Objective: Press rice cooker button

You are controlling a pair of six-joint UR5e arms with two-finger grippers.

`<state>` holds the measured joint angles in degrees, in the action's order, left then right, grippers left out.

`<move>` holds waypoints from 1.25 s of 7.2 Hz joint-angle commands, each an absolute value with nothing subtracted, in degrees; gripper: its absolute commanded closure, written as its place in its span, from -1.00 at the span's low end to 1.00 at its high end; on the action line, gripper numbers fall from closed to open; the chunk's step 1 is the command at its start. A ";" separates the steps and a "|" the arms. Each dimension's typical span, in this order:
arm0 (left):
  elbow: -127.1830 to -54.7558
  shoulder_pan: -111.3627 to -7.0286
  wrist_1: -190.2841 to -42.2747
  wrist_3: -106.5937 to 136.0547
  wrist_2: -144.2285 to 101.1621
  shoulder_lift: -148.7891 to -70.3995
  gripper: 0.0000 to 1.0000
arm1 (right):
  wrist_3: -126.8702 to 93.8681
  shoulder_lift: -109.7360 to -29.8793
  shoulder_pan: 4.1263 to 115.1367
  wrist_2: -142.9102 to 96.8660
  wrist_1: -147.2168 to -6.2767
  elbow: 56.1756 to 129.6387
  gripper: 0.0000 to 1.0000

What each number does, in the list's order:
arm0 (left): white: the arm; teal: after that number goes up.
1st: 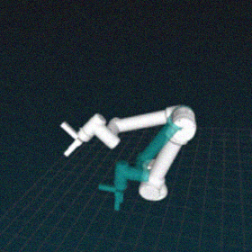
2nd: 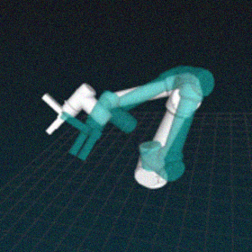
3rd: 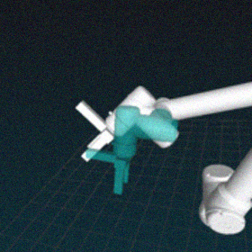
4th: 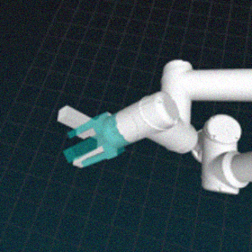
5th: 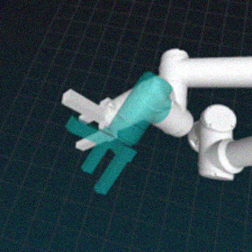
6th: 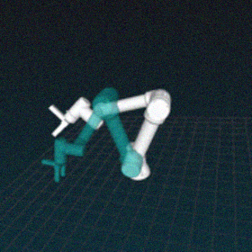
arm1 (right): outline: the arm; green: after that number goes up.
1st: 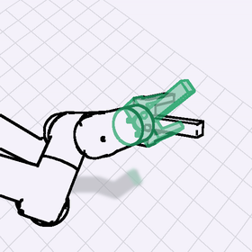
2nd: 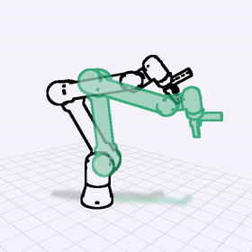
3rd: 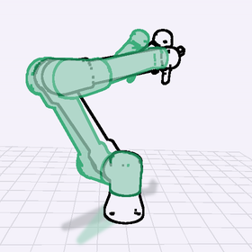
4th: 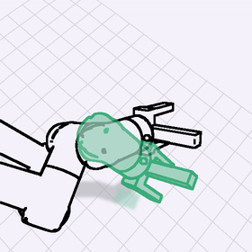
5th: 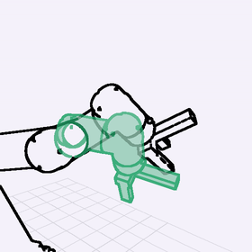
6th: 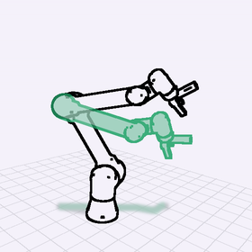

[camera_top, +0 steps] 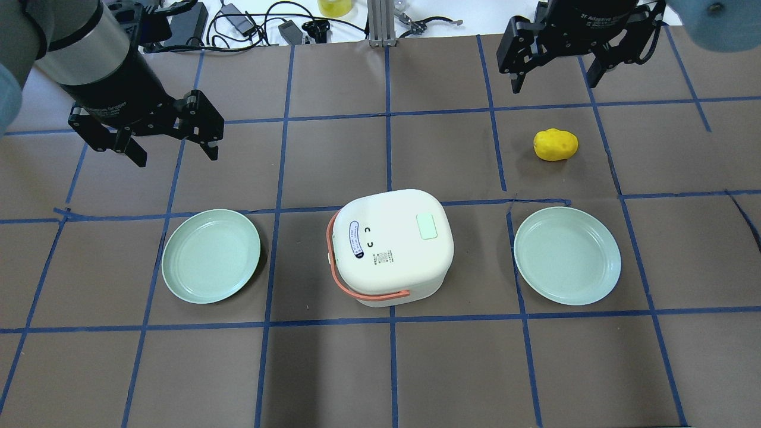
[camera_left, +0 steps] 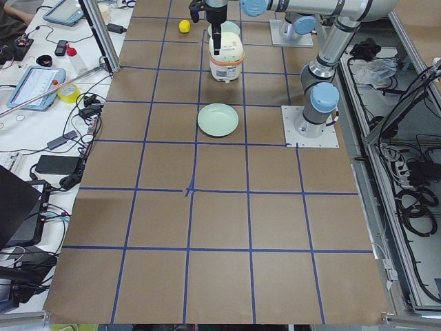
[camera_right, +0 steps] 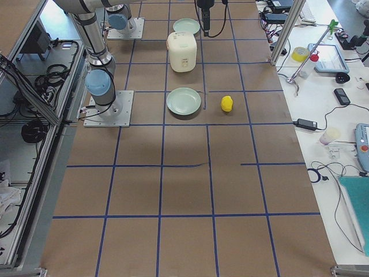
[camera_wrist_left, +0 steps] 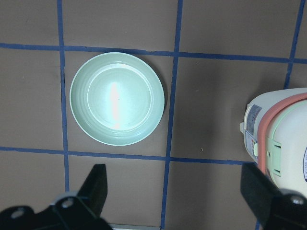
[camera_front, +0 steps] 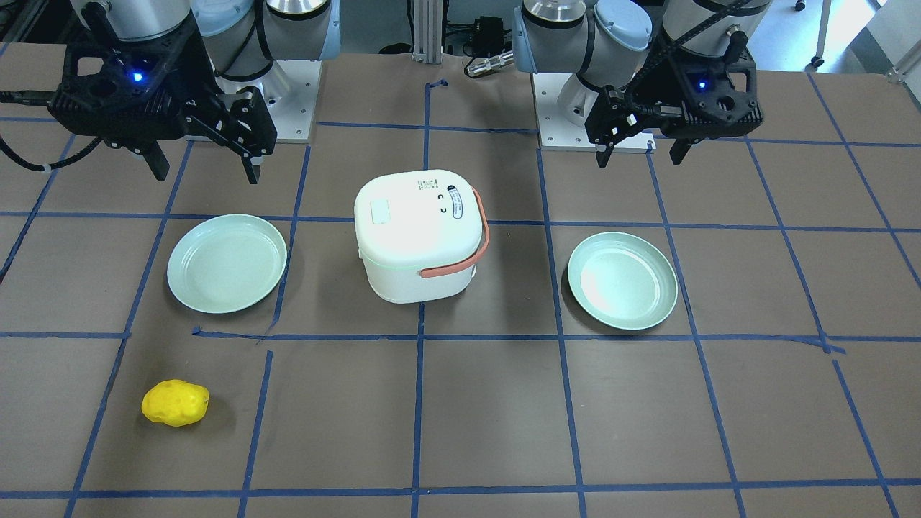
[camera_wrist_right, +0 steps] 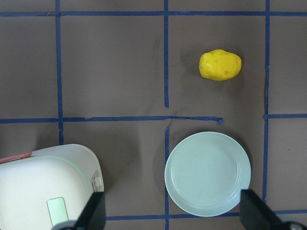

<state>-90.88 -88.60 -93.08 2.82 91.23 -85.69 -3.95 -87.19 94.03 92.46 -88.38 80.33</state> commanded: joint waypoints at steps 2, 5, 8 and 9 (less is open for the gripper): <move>-90.88 -88.59 -93.08 2.90 91.23 -85.69 -1.00 | -3.96 -87.19 95.09 90.37 -87.29 81.56 0.80; -90.88 -88.59 -93.08 2.81 91.23 -85.69 -1.00 | -9.19 -86.84 98.42 87.63 -87.62 87.42 0.96; -90.88 -88.59 -93.08 2.81 91.23 -85.69 -1.00 | -17.98 -84.91 106.06 87.71 -92.95 92.70 0.97; -90.88 -88.59 -93.08 2.81 91.23 -85.69 -1.00 | -19.67 -84.64 107.65 87.80 -97.08 95.51 0.97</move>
<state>-90.88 -88.59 -93.07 2.81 91.23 -85.69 -16.76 -85.19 105.20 87.73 -92.55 92.42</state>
